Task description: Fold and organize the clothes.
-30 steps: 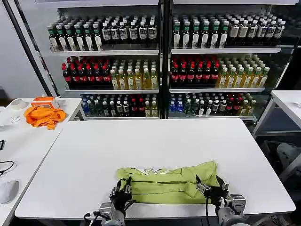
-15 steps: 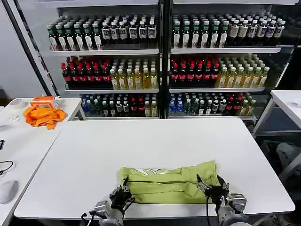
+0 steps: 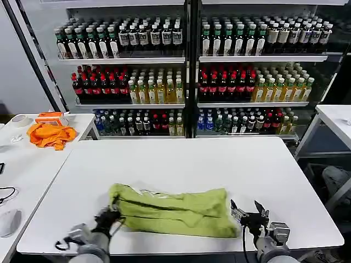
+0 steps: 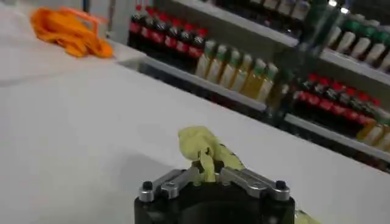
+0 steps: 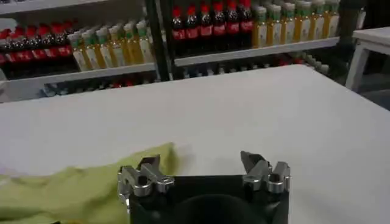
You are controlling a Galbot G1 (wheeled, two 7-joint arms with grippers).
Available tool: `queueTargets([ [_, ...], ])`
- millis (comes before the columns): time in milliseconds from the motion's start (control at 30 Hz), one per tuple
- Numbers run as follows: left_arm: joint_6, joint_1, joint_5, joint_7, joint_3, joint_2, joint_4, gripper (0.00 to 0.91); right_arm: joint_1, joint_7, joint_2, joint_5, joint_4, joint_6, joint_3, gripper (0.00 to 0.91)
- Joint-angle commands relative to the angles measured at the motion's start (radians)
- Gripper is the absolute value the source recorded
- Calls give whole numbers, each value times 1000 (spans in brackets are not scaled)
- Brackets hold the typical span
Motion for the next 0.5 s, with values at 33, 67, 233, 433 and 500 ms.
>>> queueTargets([
  [33, 33, -23, -359, 10, -294, 179, -43, 20, 1, -1, -1, 1, -2, 1, 3, 907],
  [67, 39, -27, -409, 12, -302, 176, -55, 20, 2, -1, -2, 1, -4, 1, 3, 907],
  [233, 50, -33, -526, 39, -201, 94, -173, 30, 18, -21, -15, -16, -18, 2, -4, 907],
  [433, 68, -23, -499, 80, 44, -20, -249, 20, 41, -46, -32, -25, -28, 4, -2, 907],
  [500, 66, -11, -453, 90, 136, -37, -243, 20, 43, -49, -38, -26, -29, 5, -3, 907],
])
